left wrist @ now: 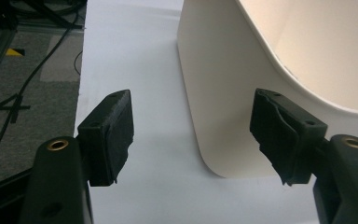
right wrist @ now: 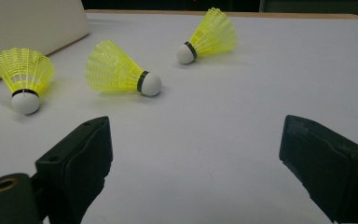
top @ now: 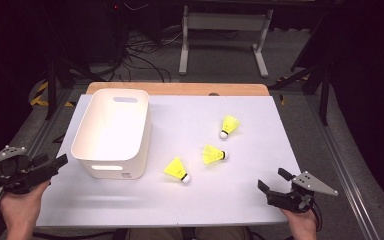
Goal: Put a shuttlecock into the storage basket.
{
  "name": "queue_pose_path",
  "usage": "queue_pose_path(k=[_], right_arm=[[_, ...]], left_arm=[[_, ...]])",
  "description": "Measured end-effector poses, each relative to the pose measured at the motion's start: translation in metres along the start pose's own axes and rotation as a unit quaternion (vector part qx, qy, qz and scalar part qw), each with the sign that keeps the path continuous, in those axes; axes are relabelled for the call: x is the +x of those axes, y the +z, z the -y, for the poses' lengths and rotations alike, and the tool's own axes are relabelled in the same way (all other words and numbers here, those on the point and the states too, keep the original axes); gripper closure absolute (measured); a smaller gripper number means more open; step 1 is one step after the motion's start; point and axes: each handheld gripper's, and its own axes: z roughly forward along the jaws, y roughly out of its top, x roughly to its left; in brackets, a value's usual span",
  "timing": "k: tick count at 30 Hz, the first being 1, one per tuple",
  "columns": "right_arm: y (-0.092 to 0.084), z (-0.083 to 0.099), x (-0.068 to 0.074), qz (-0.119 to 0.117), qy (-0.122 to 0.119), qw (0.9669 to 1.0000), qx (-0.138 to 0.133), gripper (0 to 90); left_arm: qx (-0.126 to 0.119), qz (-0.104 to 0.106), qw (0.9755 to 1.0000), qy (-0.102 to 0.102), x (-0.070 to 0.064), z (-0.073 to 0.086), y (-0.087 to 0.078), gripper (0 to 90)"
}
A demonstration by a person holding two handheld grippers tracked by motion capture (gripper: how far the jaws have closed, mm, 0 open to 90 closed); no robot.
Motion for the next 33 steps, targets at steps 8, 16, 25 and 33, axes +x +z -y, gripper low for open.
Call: queue_pose_path(k=[8, 16, 25, 33], right_arm=[[0.000, 0.000, 0.001, -0.002, -0.001, 1.0000, 0.001, 10.5], [0.000, 0.000, 0.000, -0.003, -0.001, 1.0000, 0.001, 10.5], [0.000, 0.000, 0.001, -0.004, -0.001, 1.0000, 0.001, 10.6], [0.000, 0.000, 0.000, -0.005, 0.000, 1.0000, 0.001, 10.6]], left_arm=[[-0.005, 0.006, 1.0000, -0.003, 0.000, -0.009, -0.007, 31.0], [-0.007, 0.013, 0.9999, 0.002, -0.005, -0.018, -0.008, 31.1], [-0.010, 0.022, 0.9997, 0.008, -0.014, -0.029, -0.006, 31.6], [-0.007, 0.034, 0.9992, 0.021, -0.025, -0.037, -0.002, 32.7]])
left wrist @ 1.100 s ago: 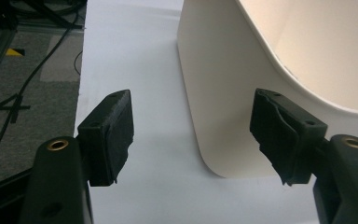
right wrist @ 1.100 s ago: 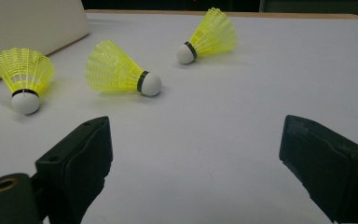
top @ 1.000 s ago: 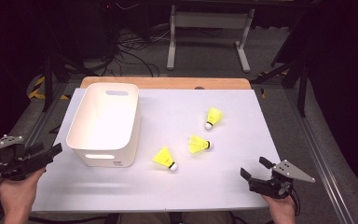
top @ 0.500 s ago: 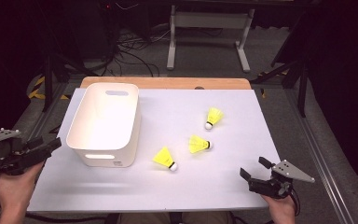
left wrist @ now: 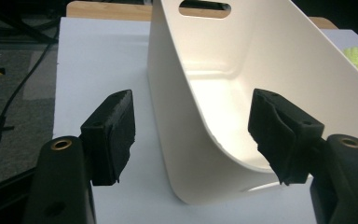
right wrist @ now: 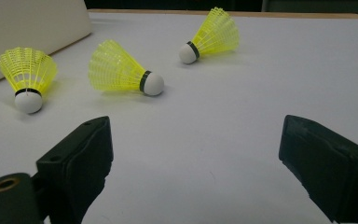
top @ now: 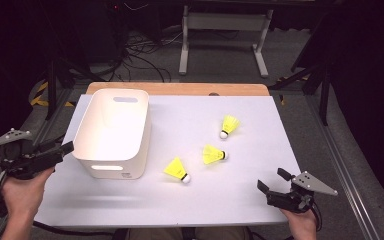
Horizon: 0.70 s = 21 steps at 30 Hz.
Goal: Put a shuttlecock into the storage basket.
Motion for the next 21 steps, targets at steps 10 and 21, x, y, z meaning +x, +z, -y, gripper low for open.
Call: queue_pose_path(k=[10, 21], right_arm=[[0.000, 0.000, -0.001, 0.000, 0.005, 1.0000, -0.001, 10.6], [0.001, 0.000, -0.001, -0.001, 0.003, 1.0000, 0.000, 10.6]], left_arm=[[0.015, 0.019, 0.9995, 0.022, -0.015, -0.010, 0.013, 35.3], [0.033, 0.028, 0.9982, 0.043, -0.031, -0.019, 0.023, 37.4]])
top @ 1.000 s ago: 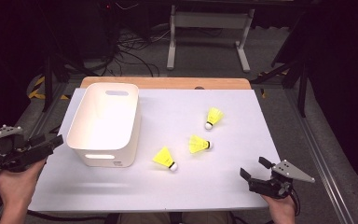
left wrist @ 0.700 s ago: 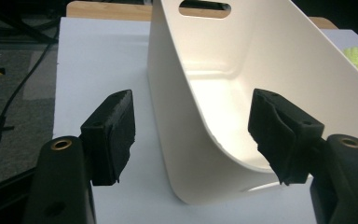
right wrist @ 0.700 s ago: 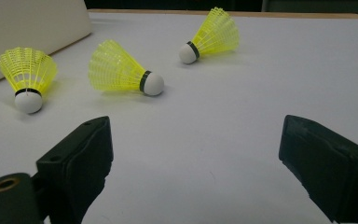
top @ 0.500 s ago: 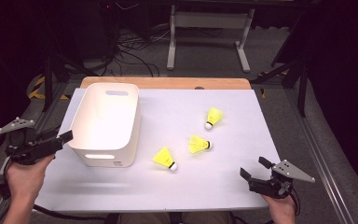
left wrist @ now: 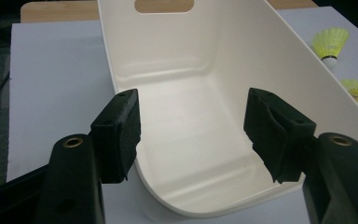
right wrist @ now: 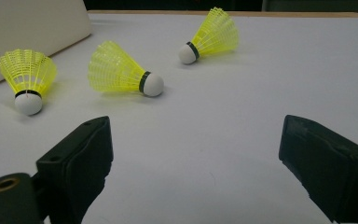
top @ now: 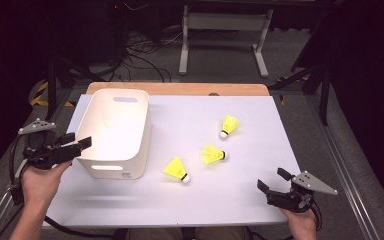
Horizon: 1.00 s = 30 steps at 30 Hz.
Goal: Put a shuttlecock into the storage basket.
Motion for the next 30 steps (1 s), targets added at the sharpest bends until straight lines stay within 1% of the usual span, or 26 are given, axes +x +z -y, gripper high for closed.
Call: queue_pose_path(k=[6, 9, 12, 20, 22, 23, 30], right_arm=[[0.000, 0.000, 0.000, 0.000, -0.001, 1.0000, 0.000, 10.6], [0.000, 0.000, 0.000, -0.001, -0.001, 1.0000, 0.000, 10.6], [0.000, 0.000, 0.000, -0.001, 0.000, 1.0000, 0.000, 10.6], [0.000, 0.000, 0.000, -0.002, 0.002, 1.0000, 0.000, 10.6], [0.000, 0.000, 0.000, -0.001, 0.001, 1.0000, 0.000, 10.6], [0.000, 0.000, 0.000, -0.001, 0.003, 1.0000, 0.001, 10.6], [-0.001, 0.000, 0.000, 0.000, 0.004, 1.0000, -0.001, 10.6]], left_arm=[[0.010, 0.013, 0.9998, 0.014, -0.011, -0.006, 0.006, 37.7], [0.010, 0.025, 0.9995, 0.013, -0.015, -0.007, 0.008, 37.8], [0.013, 0.026, 0.9992, 0.026, -0.023, -0.009, 0.011, 37.8], [0.021, 0.035, 0.9985, 0.036, -0.032, -0.014, 0.018, 37.8], [0.021, 0.038, 0.9983, 0.038, -0.034, -0.015, 0.019, 37.8], [0.022, 0.040, 0.9983, 0.036, -0.035, -0.016, 0.020, 37.8], [0.023, 0.048, 0.9975, 0.046, -0.045, -0.020, 0.027, 37.8]])
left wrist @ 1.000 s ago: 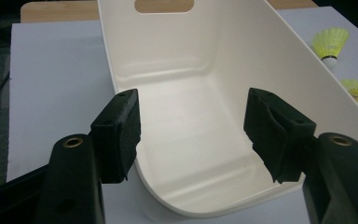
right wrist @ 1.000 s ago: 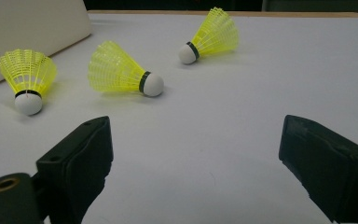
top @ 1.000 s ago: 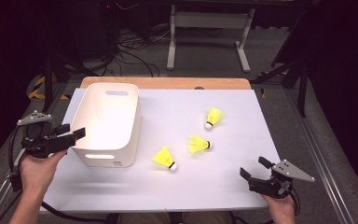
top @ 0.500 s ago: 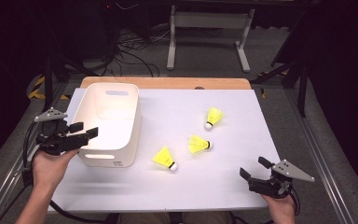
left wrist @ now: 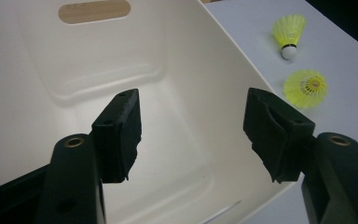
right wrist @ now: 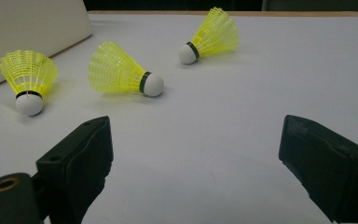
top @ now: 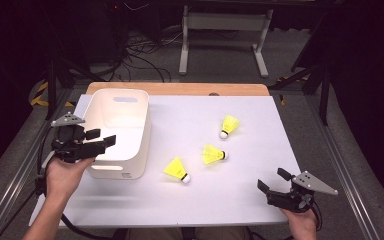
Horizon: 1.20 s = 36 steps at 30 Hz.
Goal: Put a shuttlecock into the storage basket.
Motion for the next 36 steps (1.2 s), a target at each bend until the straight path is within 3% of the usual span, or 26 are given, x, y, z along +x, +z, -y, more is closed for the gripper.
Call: queue_pose_path(k=[36], right_arm=[[0.000, 0.000, 0.000, 0.001, -0.001, 1.0000, 0.002, 10.8]], left_arm=[[0.012, 0.034, 0.9992, 0.017, -0.023, -0.011, 0.018, 37.7]])
